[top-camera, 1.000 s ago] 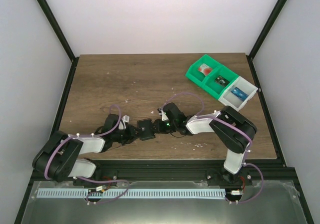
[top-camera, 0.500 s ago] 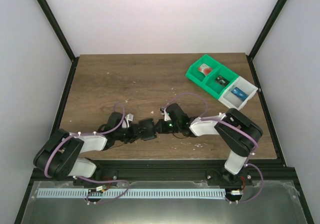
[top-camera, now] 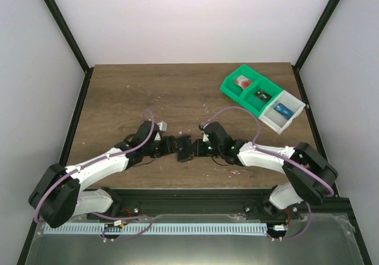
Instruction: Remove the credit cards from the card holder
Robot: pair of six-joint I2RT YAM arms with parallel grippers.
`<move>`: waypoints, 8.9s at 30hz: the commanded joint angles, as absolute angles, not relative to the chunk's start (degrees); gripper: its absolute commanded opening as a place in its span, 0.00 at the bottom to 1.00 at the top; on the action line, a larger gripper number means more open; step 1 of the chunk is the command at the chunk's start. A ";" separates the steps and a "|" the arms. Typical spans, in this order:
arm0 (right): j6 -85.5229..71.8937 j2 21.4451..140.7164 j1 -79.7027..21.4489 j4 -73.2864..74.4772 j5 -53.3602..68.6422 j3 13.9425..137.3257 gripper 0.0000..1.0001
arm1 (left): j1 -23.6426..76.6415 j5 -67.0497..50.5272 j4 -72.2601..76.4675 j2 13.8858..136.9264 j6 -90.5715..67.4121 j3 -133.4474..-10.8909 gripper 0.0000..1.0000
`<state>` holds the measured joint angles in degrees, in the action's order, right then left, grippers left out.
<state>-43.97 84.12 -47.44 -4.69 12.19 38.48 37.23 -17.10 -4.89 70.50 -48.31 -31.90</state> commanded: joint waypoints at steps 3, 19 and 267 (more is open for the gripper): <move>-43.18 79.61 -47.90 2.98 5.61 37.20 0.01 | 40.26 -14.74 -8.08 73.18 -46.47 -35.05 0.65; -45.10 75.41 -48.64 -1.70 10.13 33.57 0.01 | 41.75 -21.96 3.35 84.44 -48.05 -35.46 0.52; -47.06 82.65 -55.63 -0.75 -5.36 29.05 0.01 | 35.62 -34.96 6.99 65.03 -52.01 -23.68 0.50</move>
